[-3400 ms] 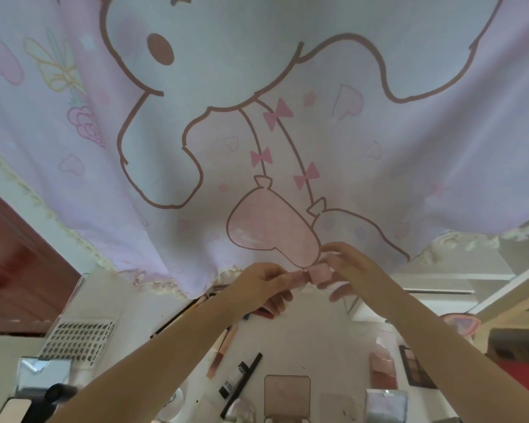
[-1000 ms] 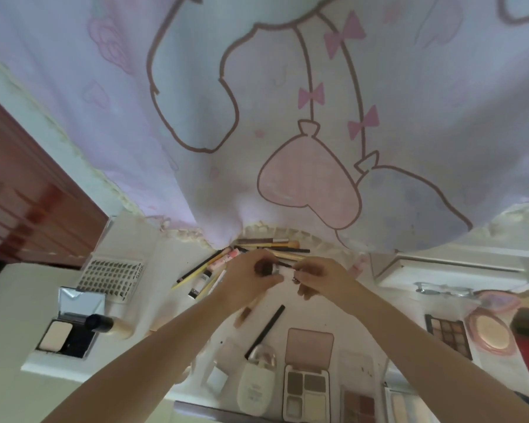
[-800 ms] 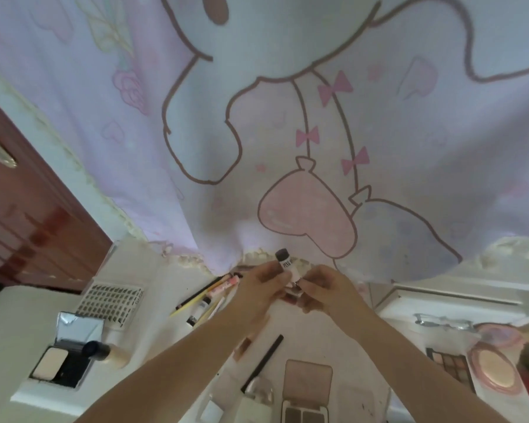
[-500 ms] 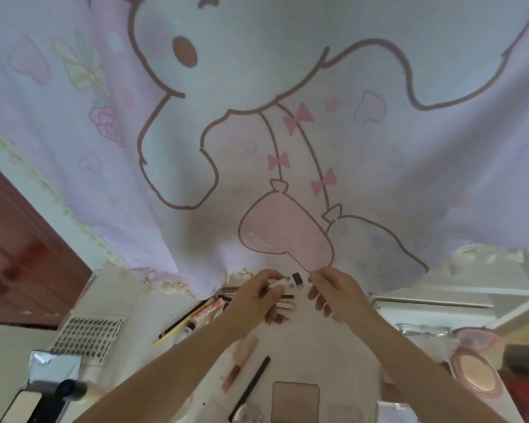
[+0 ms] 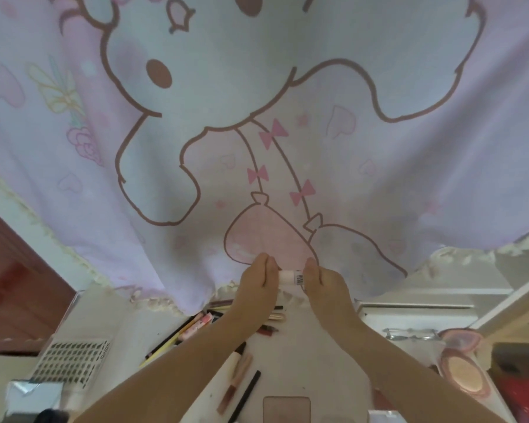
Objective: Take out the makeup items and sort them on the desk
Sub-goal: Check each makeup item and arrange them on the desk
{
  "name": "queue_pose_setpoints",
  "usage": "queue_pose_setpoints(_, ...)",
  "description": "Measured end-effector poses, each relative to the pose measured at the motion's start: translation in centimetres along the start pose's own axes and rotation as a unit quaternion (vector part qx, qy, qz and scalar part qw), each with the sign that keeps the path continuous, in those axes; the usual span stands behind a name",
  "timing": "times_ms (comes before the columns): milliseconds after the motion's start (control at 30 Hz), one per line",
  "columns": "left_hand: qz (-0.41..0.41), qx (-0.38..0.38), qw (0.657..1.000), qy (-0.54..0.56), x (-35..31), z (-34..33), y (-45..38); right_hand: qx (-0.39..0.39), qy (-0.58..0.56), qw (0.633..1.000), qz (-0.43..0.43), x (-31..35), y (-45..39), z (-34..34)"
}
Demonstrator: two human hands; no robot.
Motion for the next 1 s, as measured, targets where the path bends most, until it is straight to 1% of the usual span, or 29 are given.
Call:
queue_pose_setpoints(67,0.066,0.018,0.995,0.075,0.7,-0.5,-0.1,-0.044,0.021,0.995,0.084,1.6,0.1,0.9)
queue_pose_setpoints(133,0.168,0.069,0.966,0.185,1.5,-1.9,0.6,-0.081,0.068,0.975,0.193,3.7,0.5,1.6)
queue_pose_setpoints(167,0.206,0.095,0.945,0.234,1.5,-2.6,1.0,-0.086,0.093,0.964,0.233,4.4,0.7,1.9)
queue_pose_setpoints(200,0.224,0.114,0.933,0.256,1.5,-2.9,1.1,-0.077,0.12,0.957,0.254,4.7,0.6,1.9)
queue_pose_setpoints(233,0.228,0.127,0.929,0.264,1.4,-3.0,1.1,-0.053,0.139,0.954,0.259,4.6,0.2,1.8)
queue_pose_setpoints(267,0.214,0.139,0.932,0.257,1.1,-2.8,0.9,-0.009,0.145,0.96,0.239,4.2,-0.5,1.4)
queue_pose_setpoints(300,0.194,0.152,0.939,0.238,0.7,-2.4,0.8,0.044,0.127,0.972,0.193,3.4,-1.1,1.0)
queue_pose_setpoints(333,0.172,0.168,0.948,0.21,0.5,-2.1,0.7,0.092,0.076,0.983,0.137,2.5,-1.5,0.6)
queue_pose_setpoints(367,0.154,0.183,0.955,0.176,0.2,-1.9,0.5,0.124,0.013,0.989,0.079,1.6,-1.8,0.5)
queue_pose_setpoints(433,0.106,0.189,0.975,0.058,0.0,-1.0,0.1,0.15,-0.08,0.985,0.004,0.7,-2.1,0.6)
queue_pose_setpoints(467,0.063,0.175,0.982,-0.02,-0.4,-0.4,-0.3,0.161,-0.101,0.982,-0.008,0.6,-2.1,0.4)
queue_pose_setpoints(500,0.017,0.156,0.984,-0.081,-1.0,0.3,-0.6,0.171,-0.106,0.98,-0.004,0.9,-2.0,0.2)
queue_pose_setpoints(533,-0.015,0.136,0.984,-0.113,-1.5,0.9,-0.8,0.179,-0.101,0.979,0.014,1.2,-2.1,0.0)
queue_pose_setpoints(567,-0.029,0.12,0.985,-0.123,-1.7,1.4,-1.0,0.184,-0.088,0.978,0.035,1.7,-2.1,-0.1)
queue_pose_setpoints(667,-0.036,0.098,0.987,-0.124,-1.9,2.3,-1.1,0.183,-0.06,0.978,0.074,2.2,-2.3,-0.2)
queue_pose_setpoints(767,-0.037,0.068,0.99,-0.116,-2.0,3.2,-1.0,0.198,-0.077,0.973,0.091,2.7,-2.1,-0.4)
queue_pose_setpoints(800,-0.039,0.052,0.991,-0.115,-2.0,3.7,-1.0,0.211,-0.08,0.97,0.087,2.6,-2.2,-0.8)
queue_pose_setpoints(900,-0.063,0.029,0.99,-0.123,-2.4,4.3,-0.8,0.232,-0.072,0.97,0.02,2.4,-1.9,-1.5)
queue_pose_setpoints(967,-0.088,0.028,0.986,-0.139,-3.1,4.3,-0.6,0.221,-0.024,0.975,0.027,2.4,-2.0,-1.3)
queue_pose_setpoints(1000,-0.1,0.029,0.983,-0.151,-3.4,4.2,-0.4,0.207,0.002,0.977,0.052,2.8,-2.1,-1.0)
Point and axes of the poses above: each hand's wrist, its own y-axis away from the middle knuckle, its own z-axis out of the back of the hand, x = y × z, the point moved 10 cm from there along -y, towards the middle knuckle, and after that the axes turned 3 degrees about y, right-handed, at the moved point
